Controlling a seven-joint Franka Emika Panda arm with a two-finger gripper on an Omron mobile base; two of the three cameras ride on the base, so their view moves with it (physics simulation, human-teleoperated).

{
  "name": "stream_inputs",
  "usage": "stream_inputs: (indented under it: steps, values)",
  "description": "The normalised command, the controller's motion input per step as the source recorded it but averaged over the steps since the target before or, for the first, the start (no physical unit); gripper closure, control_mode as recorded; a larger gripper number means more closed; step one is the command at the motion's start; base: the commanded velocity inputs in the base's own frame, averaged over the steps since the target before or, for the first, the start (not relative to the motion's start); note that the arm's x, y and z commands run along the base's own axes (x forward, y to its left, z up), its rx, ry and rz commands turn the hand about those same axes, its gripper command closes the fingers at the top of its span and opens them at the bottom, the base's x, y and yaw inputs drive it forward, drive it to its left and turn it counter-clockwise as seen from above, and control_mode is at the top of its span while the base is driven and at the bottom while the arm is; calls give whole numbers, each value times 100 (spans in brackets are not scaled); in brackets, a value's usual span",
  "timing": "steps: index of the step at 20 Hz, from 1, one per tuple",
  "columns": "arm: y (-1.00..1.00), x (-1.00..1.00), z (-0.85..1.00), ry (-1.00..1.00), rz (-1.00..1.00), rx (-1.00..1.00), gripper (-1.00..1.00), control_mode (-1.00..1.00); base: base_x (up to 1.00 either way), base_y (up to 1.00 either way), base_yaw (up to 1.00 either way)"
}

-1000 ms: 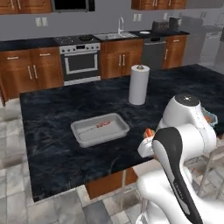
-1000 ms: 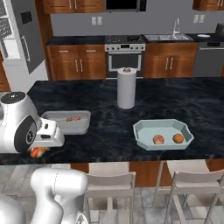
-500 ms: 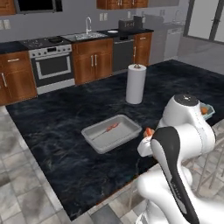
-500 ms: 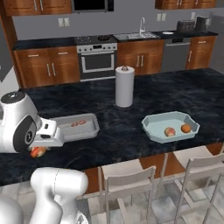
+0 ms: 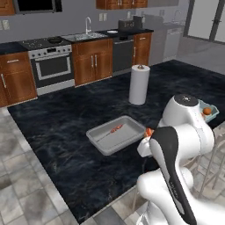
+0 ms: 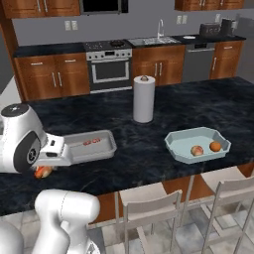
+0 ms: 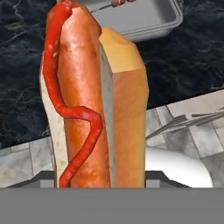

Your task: Place the cold items (peach and tangerine) from the fridge in one tupperware on the dining counter. Place the warm items (hot dog and kebab skewer) in the stove area in another tupperware.

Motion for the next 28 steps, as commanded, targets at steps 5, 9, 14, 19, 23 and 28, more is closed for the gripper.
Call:
stream_inputs:
  steps: [5,9,14,19,23,28]
  values:
    - [-25,100,9,0,32,6,100,-100,0,0,0]
    - [-7,99,14,3,48,0,100,-100,0,0,0]
    - [0,78,4,6,49,-13,100,-100,0,0,0]
    - [0,58,-18,12,50,-32,100,-100,0,0,0]
    - [8,51,-27,4,52,-24,100,-100,0,0,0]
    - [15,54,-50,8,49,-15,100,-100,0,0,0]
